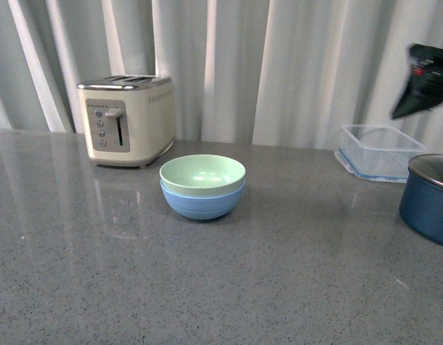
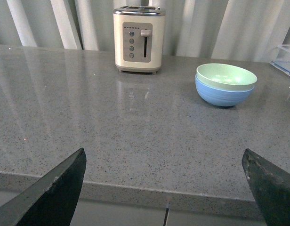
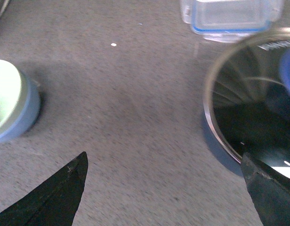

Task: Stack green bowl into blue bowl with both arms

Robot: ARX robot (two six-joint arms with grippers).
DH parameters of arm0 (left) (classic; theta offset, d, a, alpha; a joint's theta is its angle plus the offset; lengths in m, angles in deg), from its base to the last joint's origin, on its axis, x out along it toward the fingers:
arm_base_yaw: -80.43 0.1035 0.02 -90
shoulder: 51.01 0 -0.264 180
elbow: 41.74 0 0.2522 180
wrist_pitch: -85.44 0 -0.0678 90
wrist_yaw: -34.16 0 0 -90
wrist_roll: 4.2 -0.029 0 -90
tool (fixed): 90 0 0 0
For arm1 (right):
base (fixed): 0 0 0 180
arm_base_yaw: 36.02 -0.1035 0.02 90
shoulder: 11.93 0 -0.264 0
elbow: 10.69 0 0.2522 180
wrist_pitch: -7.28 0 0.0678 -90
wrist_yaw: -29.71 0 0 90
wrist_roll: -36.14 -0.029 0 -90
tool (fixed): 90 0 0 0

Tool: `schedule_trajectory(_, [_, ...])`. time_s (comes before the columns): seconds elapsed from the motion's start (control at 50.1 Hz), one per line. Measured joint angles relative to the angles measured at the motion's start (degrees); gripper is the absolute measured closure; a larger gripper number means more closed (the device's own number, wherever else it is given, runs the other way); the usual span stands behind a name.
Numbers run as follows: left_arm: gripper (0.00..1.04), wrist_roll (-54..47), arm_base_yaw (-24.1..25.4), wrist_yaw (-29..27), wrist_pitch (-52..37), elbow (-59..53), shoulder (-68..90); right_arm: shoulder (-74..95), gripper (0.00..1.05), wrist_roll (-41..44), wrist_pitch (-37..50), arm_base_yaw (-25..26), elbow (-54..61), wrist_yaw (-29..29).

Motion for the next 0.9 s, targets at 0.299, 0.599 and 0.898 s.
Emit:
schedule_trajectory(0.299, [0.07,0.0,0.0,0.0,0.0,0.0,0.0,-19.37,0.1,8.15,5.53,8.48,23.39,-2.36])
schedule_trajectory(0.599, [0.07,0.0,0.0,0.0,0.0,0.0,0.0,-23.5,0.35,6.69,44.81,7.13,41.51,-0.83])
schedule_trajectory(0.898, [0.07,0.0,0.0,-0.02,0.0,0.0,0.0,-32.68,0.8,6.27,61.72,4.2,56.92,-3.74])
